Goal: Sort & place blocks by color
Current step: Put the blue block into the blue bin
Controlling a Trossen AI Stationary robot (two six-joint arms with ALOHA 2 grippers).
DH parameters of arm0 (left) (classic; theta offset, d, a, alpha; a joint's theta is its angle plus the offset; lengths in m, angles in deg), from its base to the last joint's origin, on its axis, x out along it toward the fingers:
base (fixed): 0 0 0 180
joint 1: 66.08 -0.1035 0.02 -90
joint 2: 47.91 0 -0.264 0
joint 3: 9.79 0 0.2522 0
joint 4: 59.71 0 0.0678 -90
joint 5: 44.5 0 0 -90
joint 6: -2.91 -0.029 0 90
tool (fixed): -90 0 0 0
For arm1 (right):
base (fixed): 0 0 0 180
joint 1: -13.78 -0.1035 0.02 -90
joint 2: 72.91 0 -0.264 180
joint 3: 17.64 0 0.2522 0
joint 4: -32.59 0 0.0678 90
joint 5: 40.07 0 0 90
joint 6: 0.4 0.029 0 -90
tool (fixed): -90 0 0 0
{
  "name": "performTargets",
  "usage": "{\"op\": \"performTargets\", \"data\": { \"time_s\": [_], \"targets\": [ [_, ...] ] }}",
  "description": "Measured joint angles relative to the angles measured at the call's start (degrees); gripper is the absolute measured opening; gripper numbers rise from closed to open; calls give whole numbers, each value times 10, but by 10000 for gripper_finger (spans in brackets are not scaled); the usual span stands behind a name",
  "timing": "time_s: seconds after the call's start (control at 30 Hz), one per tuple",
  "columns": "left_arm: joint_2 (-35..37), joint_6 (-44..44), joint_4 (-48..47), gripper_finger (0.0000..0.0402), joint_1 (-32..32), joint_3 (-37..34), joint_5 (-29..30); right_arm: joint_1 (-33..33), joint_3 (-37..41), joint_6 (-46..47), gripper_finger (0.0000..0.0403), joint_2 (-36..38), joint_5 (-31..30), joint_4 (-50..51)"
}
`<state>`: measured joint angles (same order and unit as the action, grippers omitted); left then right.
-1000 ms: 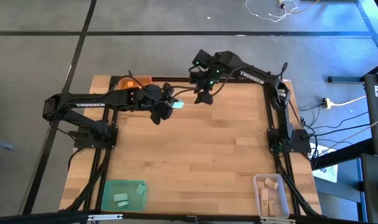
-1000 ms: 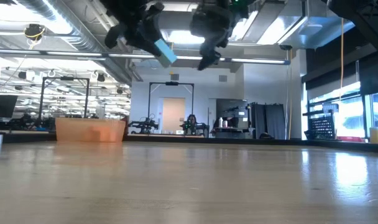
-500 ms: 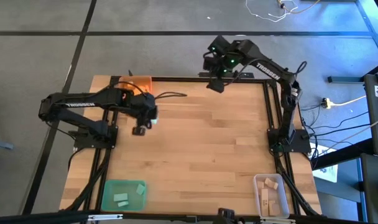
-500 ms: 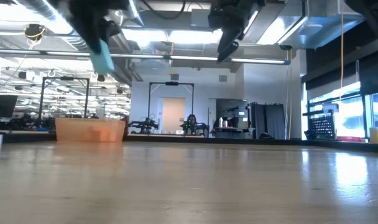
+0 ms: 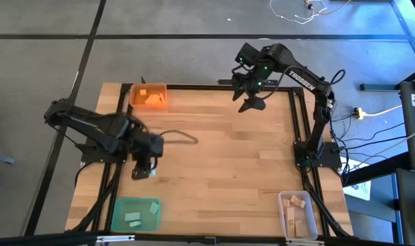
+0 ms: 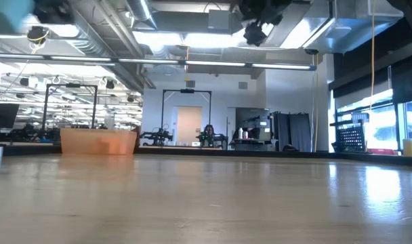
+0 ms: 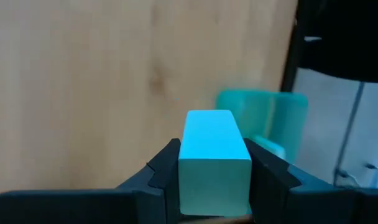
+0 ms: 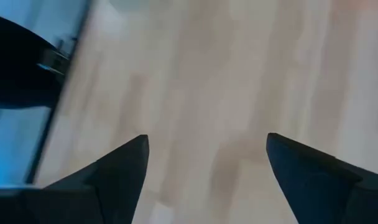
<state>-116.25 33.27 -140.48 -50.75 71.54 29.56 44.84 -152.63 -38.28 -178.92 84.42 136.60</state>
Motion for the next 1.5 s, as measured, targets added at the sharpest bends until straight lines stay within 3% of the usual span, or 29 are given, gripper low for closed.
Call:
{"op": "performTargets", "data": {
  "time_s": [0.13, 0.37, 0.57, 0.8, 1.07, 1.3, 1.5],
  "targets": [
    [0, 117, 0, 125, 96, 0, 3, -14, 1, -15, 323, 1, 62, -3],
    [-39, 320, 25, 125, 258, -9, 23, -46, 1, -16, 323, 1, 66, -3],
    [-103, 401, 75, 125, 345, -32, 80, -68, 1, -16, 323, 1, 66, -2],
    [-199, 383, 147, 125, 374, -34, 64, -77, 1, -16, 323, 1, 66, -2],
    [-291, 359, 149, 125, 365, -34, 13, -77, 1, -14, 323, 1, 66, -2],
    [-322, 333, 143, 191, 345, -35, -37, -77, 1, -14, 323, 1, 66, -2],
    [-318, 323, 143, 199, 329, -34, -44, -77, 1, -14, 323, 1, 66, -2]
  ]
}}
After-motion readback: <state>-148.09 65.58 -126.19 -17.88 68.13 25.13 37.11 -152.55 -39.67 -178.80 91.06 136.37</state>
